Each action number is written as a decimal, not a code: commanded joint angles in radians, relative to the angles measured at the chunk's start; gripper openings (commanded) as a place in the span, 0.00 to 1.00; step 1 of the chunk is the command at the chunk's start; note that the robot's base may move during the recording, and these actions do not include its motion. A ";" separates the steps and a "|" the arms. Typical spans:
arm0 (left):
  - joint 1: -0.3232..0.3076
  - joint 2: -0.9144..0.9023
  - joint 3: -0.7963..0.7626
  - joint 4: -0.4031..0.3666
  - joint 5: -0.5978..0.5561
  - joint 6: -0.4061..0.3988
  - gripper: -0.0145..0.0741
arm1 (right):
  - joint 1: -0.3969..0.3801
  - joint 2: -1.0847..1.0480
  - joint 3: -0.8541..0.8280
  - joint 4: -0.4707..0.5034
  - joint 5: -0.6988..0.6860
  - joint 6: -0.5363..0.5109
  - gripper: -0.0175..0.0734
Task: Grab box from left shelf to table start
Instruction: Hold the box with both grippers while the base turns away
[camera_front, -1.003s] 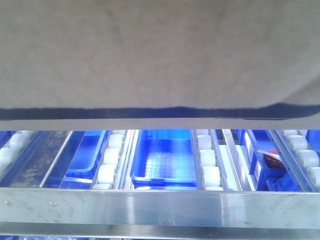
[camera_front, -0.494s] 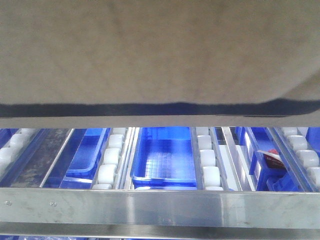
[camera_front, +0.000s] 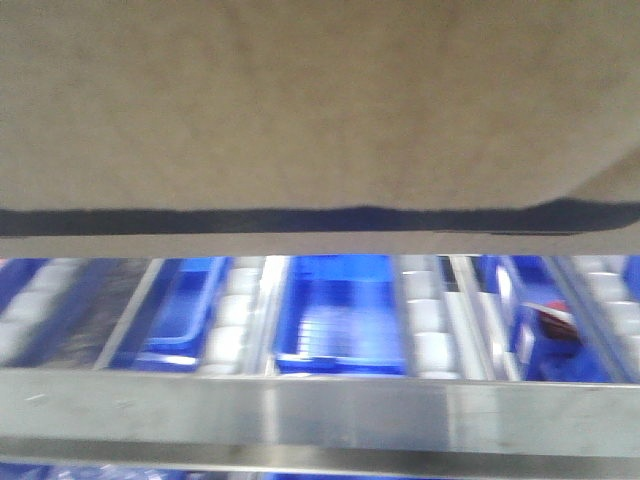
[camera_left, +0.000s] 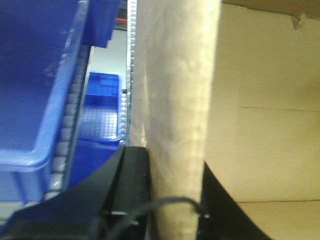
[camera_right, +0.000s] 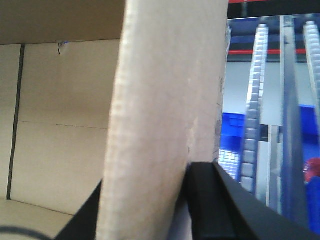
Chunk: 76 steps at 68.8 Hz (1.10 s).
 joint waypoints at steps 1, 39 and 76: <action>-0.007 0.008 -0.037 0.001 -0.203 -0.032 0.06 | -0.004 0.020 -0.028 -0.049 -0.158 -0.002 0.26; -0.007 0.008 -0.037 0.001 -0.203 -0.032 0.06 | -0.004 0.020 -0.028 -0.049 -0.158 -0.002 0.26; -0.007 0.008 -0.037 0.001 -0.203 -0.032 0.06 | -0.004 0.020 -0.028 -0.049 -0.158 -0.002 0.26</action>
